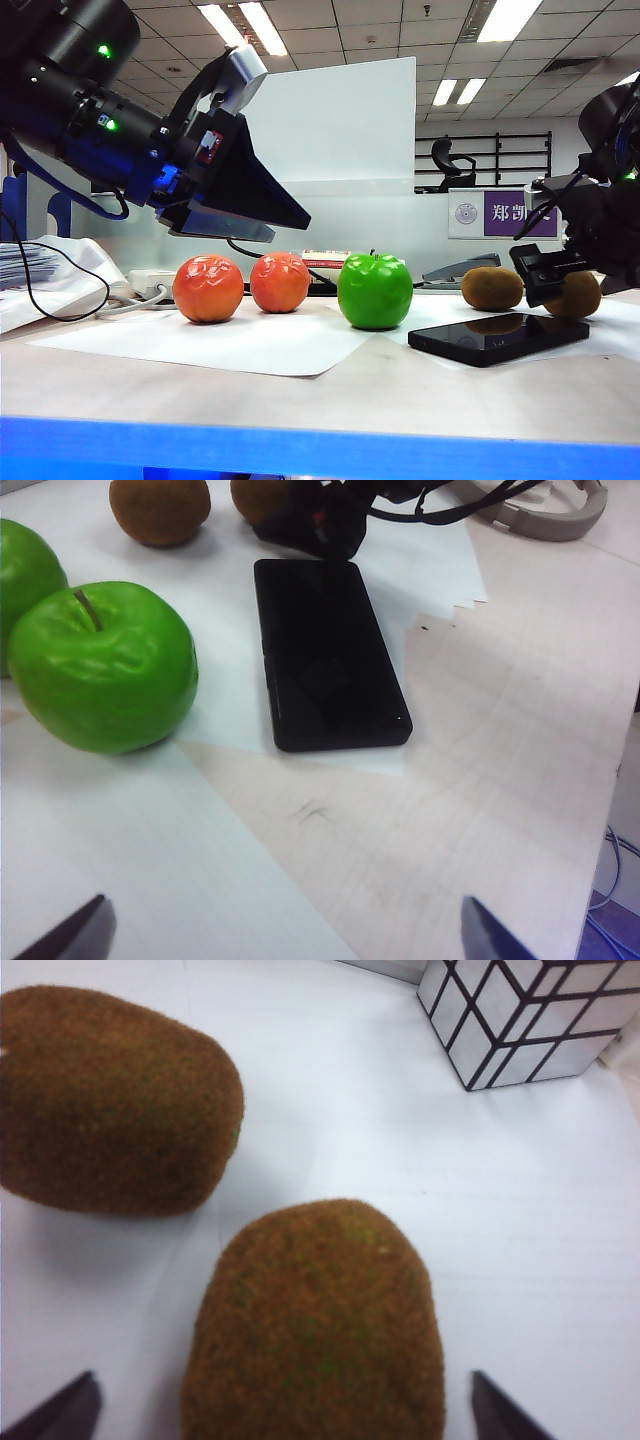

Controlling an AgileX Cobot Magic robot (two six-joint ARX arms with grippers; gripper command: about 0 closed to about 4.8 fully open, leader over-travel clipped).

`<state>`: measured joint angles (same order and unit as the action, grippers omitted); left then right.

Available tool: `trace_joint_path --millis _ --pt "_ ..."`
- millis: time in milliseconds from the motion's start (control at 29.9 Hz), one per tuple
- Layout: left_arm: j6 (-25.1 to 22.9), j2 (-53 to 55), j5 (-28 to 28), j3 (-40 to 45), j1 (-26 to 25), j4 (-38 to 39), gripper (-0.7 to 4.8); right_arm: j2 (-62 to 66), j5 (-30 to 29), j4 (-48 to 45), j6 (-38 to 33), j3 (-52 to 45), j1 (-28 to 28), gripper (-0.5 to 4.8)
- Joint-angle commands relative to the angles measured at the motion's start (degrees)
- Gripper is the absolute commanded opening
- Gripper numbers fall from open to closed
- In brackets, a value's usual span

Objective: Put the same fruits together.

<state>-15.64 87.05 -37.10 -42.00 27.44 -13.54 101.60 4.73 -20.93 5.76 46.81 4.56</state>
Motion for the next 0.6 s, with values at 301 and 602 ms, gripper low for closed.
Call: trace_joint_path --millis 301,602 --pt "-0.04 -0.26 -0.42 -0.11 0.00 -0.31 4.79 -1.77 2.05 -2.01 -1.38 0.17 -0.04 4.79" --pt "-0.37 -0.24 0.00 -0.11 -0.02 -0.74 4.79 -14.62 4.55 1.20 -1.27 0.20 -0.04 4.79"
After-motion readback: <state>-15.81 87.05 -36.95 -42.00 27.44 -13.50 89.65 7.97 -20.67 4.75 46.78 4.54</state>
